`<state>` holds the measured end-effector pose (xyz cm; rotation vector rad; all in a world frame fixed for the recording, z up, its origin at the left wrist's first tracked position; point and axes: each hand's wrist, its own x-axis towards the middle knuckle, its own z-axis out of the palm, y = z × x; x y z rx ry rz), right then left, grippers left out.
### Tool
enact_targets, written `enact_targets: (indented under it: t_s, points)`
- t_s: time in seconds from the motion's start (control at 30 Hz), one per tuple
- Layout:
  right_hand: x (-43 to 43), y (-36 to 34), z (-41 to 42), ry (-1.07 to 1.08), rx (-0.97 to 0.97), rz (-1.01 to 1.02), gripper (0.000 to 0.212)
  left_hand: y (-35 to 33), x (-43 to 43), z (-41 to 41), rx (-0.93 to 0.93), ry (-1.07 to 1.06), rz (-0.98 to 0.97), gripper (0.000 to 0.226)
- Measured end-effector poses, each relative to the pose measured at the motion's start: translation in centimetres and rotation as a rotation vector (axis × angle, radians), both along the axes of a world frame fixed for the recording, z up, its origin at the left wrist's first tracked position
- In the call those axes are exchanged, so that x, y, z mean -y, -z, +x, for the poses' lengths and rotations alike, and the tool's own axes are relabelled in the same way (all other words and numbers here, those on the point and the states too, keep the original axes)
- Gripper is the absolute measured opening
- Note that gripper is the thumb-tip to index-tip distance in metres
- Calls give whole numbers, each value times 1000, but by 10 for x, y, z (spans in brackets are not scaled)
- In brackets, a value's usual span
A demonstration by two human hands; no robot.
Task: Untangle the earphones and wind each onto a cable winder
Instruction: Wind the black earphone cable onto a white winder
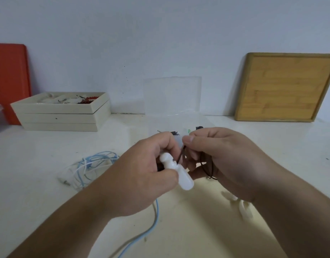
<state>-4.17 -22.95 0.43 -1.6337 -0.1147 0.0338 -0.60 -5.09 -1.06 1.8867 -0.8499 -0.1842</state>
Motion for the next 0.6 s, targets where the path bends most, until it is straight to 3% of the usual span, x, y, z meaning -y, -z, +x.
enact_targets:
  t_s: [0.2, 0.37, 0.6]
  points:
    - [-6, 0, -1, 94, -125, 107, 35, 2, 1, 2, -1, -132, -125, 21]
    - [-5, -5, -3, 114, -14, 108, 52, 1, 4, 1, 7, -223, -281, 26]
    - [-8, -1, -3, 217, 85, 14, 40, 0, 7, -1, 91, -226, -318, 38]
